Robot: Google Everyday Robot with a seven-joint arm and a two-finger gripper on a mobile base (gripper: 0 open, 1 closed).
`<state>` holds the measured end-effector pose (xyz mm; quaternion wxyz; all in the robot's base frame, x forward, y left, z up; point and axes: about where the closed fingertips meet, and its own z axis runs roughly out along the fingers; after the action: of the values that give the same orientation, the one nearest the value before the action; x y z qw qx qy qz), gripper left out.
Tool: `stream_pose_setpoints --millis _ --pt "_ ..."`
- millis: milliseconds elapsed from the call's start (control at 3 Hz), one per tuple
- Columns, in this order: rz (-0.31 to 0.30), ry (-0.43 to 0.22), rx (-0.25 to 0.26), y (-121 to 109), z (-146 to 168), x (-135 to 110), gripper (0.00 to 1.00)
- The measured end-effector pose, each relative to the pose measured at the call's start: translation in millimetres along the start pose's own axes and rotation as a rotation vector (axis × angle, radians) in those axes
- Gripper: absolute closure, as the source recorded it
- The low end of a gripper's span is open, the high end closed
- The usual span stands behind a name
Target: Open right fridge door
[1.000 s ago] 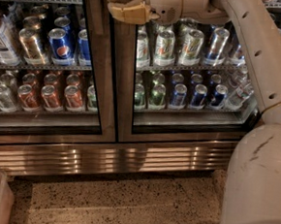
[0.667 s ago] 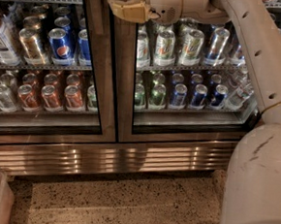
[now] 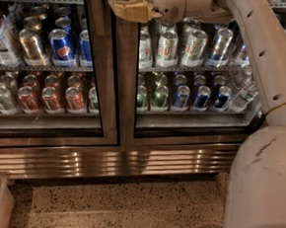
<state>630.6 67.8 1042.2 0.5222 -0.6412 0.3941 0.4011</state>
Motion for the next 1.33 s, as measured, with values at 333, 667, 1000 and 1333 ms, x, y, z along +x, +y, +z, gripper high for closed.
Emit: stream_pose_setpoints --millis 333,667,1000,1333 --pt "-0.009 -0.017 -0.005 4.0 1.0 -9.5 1.0" --pt "-0.009 -0.017 -0.005 4.5 0.3 -8.6 1.0" --pt "-0.007 -0.024 -0.013 8.6 0.1 -10.3 1.0" --pt "-0.007 -0.024 -0.013 8.6 0.2 -10.3 1.0"
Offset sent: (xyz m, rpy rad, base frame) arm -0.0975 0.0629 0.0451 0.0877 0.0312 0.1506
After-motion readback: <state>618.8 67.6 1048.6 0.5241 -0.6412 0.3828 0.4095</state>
